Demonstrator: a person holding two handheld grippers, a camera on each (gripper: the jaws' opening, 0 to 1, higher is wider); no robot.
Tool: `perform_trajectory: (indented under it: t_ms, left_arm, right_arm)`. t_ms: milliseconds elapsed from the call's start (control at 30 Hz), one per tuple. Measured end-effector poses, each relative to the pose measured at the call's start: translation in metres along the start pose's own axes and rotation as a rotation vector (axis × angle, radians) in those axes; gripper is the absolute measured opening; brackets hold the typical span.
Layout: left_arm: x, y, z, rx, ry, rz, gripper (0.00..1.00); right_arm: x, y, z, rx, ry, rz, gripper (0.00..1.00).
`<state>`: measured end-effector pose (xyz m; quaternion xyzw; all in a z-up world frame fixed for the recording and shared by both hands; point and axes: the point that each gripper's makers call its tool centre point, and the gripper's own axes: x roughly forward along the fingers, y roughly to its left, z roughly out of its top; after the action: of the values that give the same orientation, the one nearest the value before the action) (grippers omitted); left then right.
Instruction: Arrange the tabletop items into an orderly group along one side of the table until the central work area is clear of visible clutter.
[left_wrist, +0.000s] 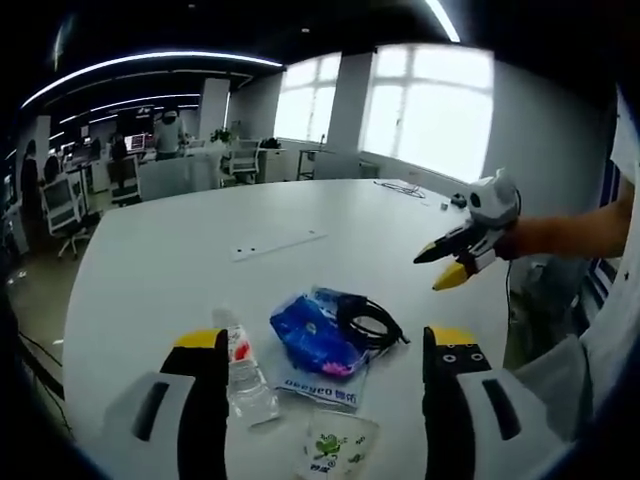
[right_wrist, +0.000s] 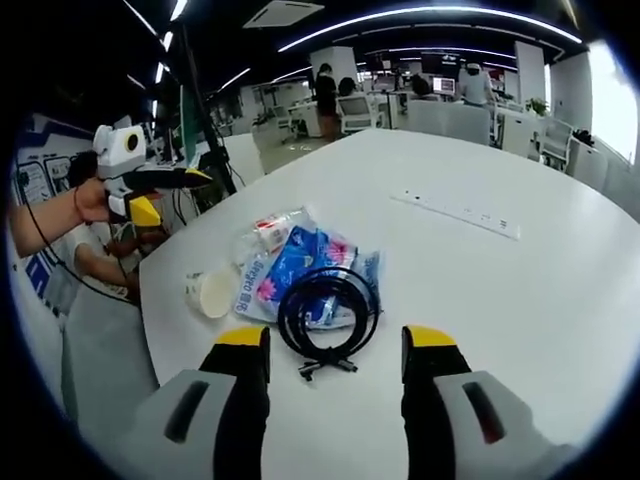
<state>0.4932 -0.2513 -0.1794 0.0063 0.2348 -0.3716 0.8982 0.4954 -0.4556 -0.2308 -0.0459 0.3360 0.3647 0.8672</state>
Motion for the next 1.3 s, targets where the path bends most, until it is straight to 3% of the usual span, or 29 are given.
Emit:
perform_trajectory:
  t_ms: [733,1300]
  left_arm:
    - [0.041,-0.004,-0.007,-0.007,0.025,-0.055,0.75]
    - [0.069,-0.013,-0.016,-0.028,0.056,-0.086,0.66]
  right_arm:
    - [0.035,-0.015,-0.007,0.028,0.037,0.001,0.46]
    - [0.057,-0.026,-0.022,0.077,0.09,-0.028,0.4]
